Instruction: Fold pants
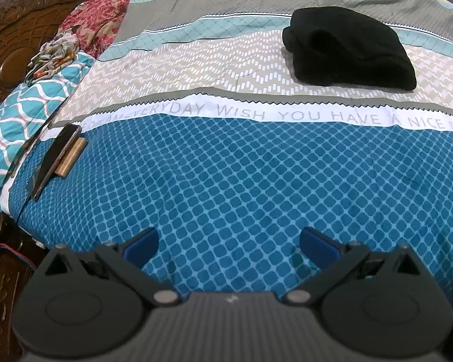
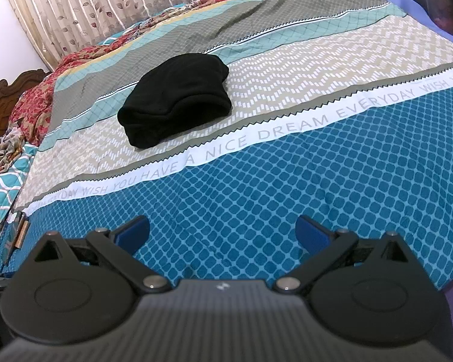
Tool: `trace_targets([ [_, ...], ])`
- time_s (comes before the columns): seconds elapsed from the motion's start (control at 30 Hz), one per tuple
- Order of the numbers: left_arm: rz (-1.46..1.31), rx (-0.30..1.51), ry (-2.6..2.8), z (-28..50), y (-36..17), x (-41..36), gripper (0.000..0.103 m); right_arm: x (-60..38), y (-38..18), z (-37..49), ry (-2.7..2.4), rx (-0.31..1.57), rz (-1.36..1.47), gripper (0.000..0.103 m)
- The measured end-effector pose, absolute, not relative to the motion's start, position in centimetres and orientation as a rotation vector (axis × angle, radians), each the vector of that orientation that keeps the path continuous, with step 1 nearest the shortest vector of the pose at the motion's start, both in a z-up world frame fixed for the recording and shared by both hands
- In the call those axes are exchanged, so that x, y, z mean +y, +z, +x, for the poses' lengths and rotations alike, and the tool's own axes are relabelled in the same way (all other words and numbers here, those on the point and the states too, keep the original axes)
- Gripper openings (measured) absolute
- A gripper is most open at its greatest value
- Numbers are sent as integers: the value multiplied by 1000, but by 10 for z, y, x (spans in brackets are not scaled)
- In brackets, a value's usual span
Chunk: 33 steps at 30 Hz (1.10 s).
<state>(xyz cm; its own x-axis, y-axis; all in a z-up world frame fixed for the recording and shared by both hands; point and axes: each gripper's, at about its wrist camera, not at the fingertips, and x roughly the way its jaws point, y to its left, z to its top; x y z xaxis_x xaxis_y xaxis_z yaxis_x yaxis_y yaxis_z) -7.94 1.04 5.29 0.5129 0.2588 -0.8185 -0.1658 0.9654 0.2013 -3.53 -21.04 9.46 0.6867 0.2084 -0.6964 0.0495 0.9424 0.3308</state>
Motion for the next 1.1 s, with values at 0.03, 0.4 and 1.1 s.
trace_targets([
  [0.03,106,1003,256,-79,53,10,103,-210,95,-35,90,813,338,103],
  [0.4,108,1030,247,-77,48,10,103,-209,93,-35,89,818,343,103],
  [1.1,111,1036,205,-73,55,5,103,-213,95,-35,79,802,351,103],
])
